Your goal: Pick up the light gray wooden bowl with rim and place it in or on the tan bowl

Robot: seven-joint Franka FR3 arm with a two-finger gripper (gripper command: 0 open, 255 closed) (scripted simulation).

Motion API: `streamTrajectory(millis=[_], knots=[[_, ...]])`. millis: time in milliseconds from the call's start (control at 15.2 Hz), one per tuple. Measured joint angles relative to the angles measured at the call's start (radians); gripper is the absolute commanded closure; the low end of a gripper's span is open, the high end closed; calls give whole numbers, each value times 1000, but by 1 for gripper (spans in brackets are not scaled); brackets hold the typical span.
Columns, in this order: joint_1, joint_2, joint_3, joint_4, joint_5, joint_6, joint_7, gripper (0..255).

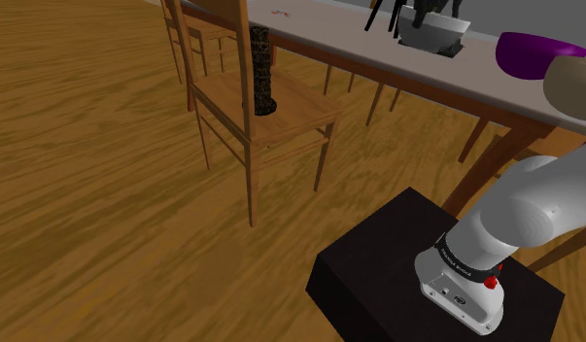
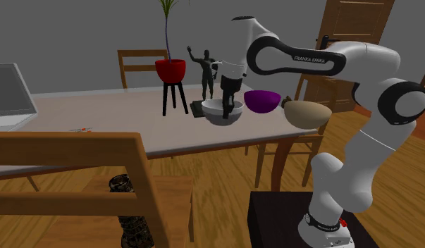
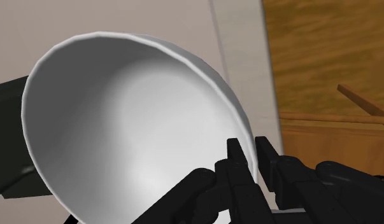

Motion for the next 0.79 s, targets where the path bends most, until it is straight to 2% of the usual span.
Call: streamTrajectory(millis=[792], knots=[[6, 87, 4, 250, 16, -162, -27, 255]])
